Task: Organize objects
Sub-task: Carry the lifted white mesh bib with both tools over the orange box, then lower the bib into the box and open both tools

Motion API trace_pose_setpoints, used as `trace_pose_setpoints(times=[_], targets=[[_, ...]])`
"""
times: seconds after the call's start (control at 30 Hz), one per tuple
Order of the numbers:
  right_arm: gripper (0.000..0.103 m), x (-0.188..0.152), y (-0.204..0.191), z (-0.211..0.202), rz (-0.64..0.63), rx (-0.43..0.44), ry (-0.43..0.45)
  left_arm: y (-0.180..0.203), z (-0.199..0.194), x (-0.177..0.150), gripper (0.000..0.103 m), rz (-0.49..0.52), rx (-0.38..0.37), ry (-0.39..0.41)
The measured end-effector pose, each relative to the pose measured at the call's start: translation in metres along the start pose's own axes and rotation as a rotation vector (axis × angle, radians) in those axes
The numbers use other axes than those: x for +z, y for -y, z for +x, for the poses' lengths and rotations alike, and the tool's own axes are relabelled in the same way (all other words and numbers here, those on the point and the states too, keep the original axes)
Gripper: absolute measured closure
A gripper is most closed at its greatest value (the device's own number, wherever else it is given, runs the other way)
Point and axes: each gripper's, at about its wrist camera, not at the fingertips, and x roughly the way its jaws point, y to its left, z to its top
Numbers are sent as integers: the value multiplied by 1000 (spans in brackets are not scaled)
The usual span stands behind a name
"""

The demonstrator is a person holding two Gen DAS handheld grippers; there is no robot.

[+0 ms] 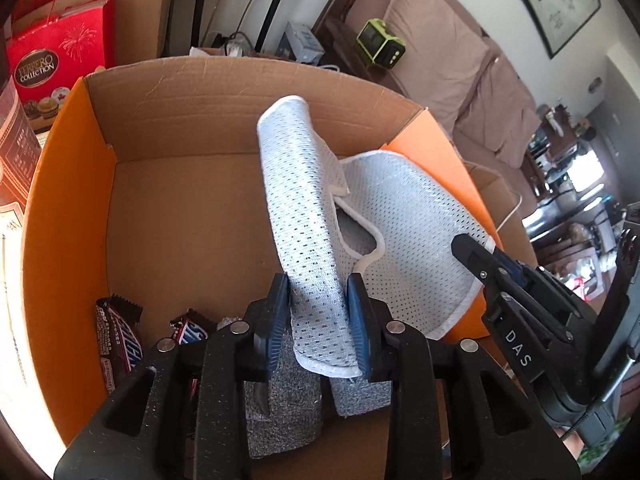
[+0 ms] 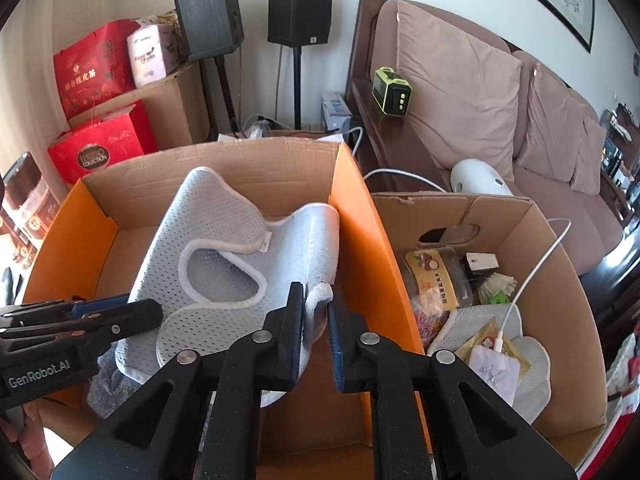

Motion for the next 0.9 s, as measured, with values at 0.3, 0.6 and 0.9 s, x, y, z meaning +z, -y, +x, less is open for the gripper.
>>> trace_pose_setpoints(times=[0.3,0.6,0.9], targets=[[55,-11,-1,-16,-12,-45,24,6,-43,-16,50,108,47,56],[40,-6,-15,-55,-15,23,77,2,-86,-25,24,149,85,130],[22,-16,-55,-72,-71,109,64,-19,-118,-40,12,131,140,175]])
